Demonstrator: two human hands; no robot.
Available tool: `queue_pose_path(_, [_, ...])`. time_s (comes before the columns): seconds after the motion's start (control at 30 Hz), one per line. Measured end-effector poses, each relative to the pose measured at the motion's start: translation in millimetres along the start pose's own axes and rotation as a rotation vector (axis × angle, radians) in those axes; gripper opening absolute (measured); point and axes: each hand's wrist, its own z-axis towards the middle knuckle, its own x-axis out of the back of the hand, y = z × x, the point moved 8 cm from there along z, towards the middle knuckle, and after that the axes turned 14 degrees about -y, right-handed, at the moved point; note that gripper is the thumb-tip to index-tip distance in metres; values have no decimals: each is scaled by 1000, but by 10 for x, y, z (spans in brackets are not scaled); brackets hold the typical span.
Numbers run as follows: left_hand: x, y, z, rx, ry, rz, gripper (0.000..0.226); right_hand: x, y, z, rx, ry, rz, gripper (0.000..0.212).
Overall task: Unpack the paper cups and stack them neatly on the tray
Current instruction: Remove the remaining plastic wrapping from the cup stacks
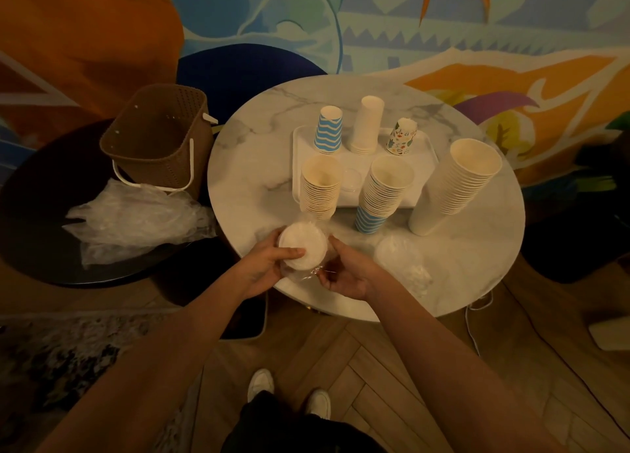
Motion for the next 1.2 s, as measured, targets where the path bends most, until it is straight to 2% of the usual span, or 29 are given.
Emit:
queue_pose_path(0.07, [-25, 2, -7, 21, -28, 12, 68, -4, -11, -3, 0, 12, 4, 35])
queue_pose_path(0.17, [-22, -32, -8, 83, -39, 60, 82, 31, -72, 7, 56, 45, 49, 18])
queue_pose_path(0.27, [38, -66, -16, 137, 7, 86, 86, 81, -152, 17, 132, 55, 126, 18])
queue_pose_path(0.37, [92, -82, -22, 162, 55, 132, 83, 115, -247, -14, 185, 81, -23, 22])
queue_pose_path(0.47, [139, -68, -14, 136, 112, 141, 73, 86, -253, -7, 175, 69, -213, 37])
queue_pose_path(0.57, [132, -77, 4, 135, 99, 187, 71, 88, -237, 16, 175, 103, -282, 29])
queue_pose_path(0.7, [189, -117, 0, 147, 137, 253, 70, 83, -324, -37, 249, 154, -300, 8])
queue_pose_path(0.8, [249, -145, -19, 139, 179, 236, 66, 112, -425, -81, 354, 202, -382, 10])
queue_pose_path(0.9, [321, -108, -46, 83, 306, 206, 60, 110, -503, -148, 484, 242, -439, 18])
queue_pose_path(1.0, [335, -56, -43, -1, 411, 146, 61, 30, -517, -182, 585, 197, -562, 21])
queue_pose_path(1.07, [305, -31, -28, -51, 427, 95, 62, -59, -465, -153, 581, 74, -599, 21])
queue_pose_path(1.13, [263, -24, -8, -85, 399, 10, 62, -139, -371, -112, 499, -67, -598, 19])
queue_pose_path(1.2, [205, -22, 12, -100, 321, -66, 56, -89, -370, -146, 471, -32, -587, 21])
